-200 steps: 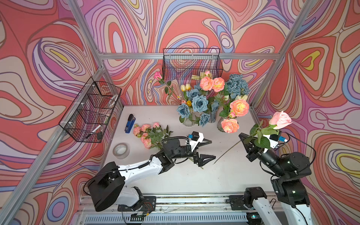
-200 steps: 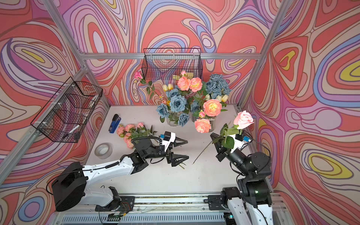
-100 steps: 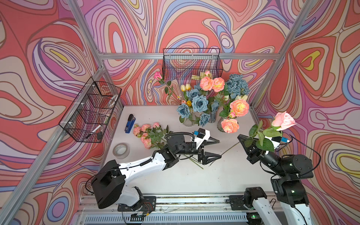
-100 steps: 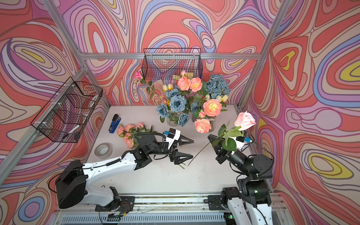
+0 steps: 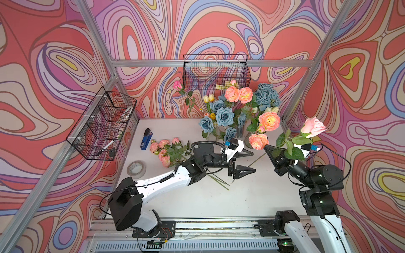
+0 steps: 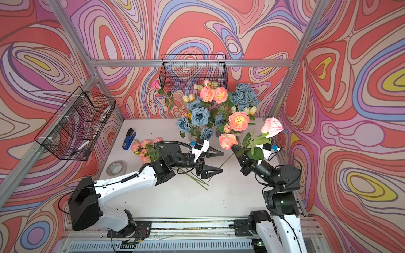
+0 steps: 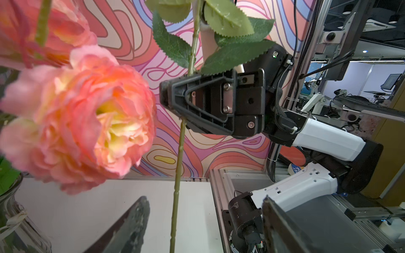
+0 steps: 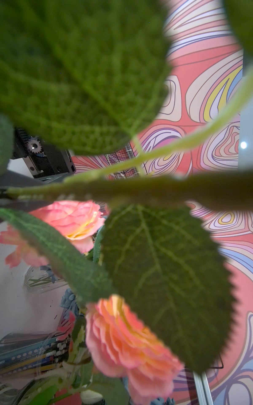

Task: Pick out pink flowers from the vase
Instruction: Place the flower at the center of the board.

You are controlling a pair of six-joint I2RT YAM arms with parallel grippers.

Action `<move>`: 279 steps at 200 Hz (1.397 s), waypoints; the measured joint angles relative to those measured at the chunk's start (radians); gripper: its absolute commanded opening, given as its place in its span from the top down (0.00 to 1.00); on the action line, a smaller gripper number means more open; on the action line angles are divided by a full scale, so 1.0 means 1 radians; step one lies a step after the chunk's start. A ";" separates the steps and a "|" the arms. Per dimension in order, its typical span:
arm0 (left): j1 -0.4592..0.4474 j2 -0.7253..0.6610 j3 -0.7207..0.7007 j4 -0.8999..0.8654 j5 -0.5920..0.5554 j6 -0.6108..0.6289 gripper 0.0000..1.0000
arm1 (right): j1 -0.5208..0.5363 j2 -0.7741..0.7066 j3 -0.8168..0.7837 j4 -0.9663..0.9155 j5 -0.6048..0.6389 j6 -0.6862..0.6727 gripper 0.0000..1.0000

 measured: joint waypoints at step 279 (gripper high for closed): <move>0.028 0.101 0.178 -0.115 0.043 0.074 0.73 | 0.217 0.292 0.240 -0.022 0.001 -0.102 1.00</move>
